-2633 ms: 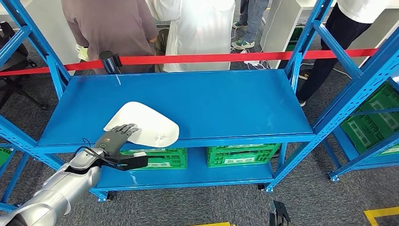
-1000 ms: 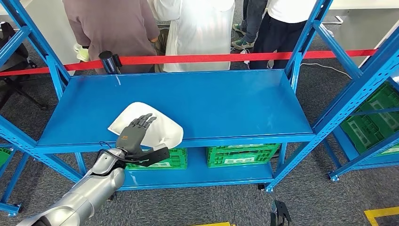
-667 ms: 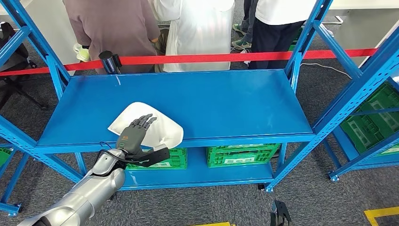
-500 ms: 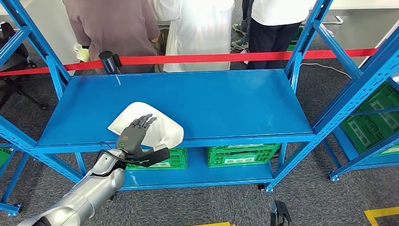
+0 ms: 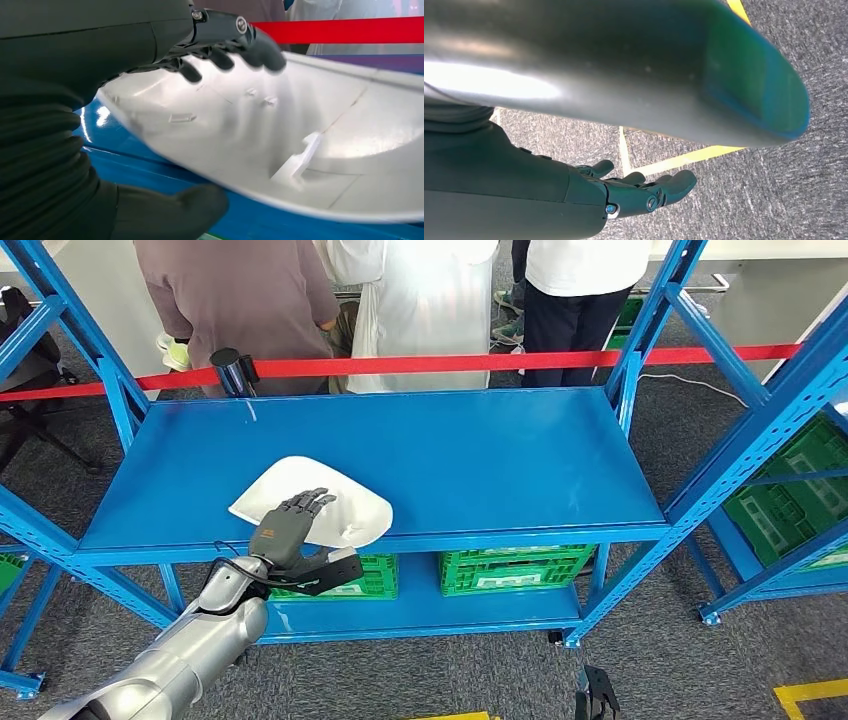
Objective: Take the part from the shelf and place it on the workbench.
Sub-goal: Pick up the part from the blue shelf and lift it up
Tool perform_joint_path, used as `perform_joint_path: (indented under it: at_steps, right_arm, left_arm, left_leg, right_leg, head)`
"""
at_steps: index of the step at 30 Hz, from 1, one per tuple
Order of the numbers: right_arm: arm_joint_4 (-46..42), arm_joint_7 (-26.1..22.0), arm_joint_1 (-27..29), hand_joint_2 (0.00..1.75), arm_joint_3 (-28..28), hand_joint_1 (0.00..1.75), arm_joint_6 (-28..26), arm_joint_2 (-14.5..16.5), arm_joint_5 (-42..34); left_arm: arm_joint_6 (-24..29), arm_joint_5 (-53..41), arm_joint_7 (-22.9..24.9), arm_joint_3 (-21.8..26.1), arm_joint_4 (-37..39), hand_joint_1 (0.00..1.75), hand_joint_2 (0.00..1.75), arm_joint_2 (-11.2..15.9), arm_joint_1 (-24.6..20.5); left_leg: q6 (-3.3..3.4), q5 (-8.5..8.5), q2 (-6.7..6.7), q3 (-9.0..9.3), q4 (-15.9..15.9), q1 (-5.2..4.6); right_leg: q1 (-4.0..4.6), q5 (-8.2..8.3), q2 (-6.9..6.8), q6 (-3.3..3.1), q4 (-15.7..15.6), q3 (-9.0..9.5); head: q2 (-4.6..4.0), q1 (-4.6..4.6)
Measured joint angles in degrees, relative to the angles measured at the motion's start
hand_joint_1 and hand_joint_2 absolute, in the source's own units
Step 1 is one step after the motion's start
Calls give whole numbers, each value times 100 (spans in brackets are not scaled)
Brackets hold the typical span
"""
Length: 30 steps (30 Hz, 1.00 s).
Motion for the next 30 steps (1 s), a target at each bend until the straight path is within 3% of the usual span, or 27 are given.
perform_joint_path:
  at_steps: [1,2,3,30]
  right_arm:
    - [0,0,0,0,-1,0,-2,0,0]
    - [0,0,0,0,-2,0,-3,0,0]
    - [0,-1,-1,0,-3,0,-5,0,0]
    - [0,-6,-4,0,-104,0,-62,0,-50]
  left_arm:
    - [-1,-4,-3,0,0,144,175,-4,1]
    - [-2,-7,-8,0,0,167,175,-7,1]
    - [-2,-7,-12,0,0,173,175,-8,1]
    - [-14,-29,-105,2,-50,175,175,-160,-38]
  left_leg:
    - [0,0,0,0,0,0]
    - [0,0,0,0,0,0]
    - [0,0,0,0,0,0]
    - [0,0,0,7,0,0]
  right_leg:
    - [0,0,0,0,0,0]
    - [0,0,0,0,0,0]
    - [0,0,0,0,0,0]
    - [0,0,0,0,0,7]
  head:
    - [0,0]
    - [0,0]
    - [0,1]
    - [0,0]
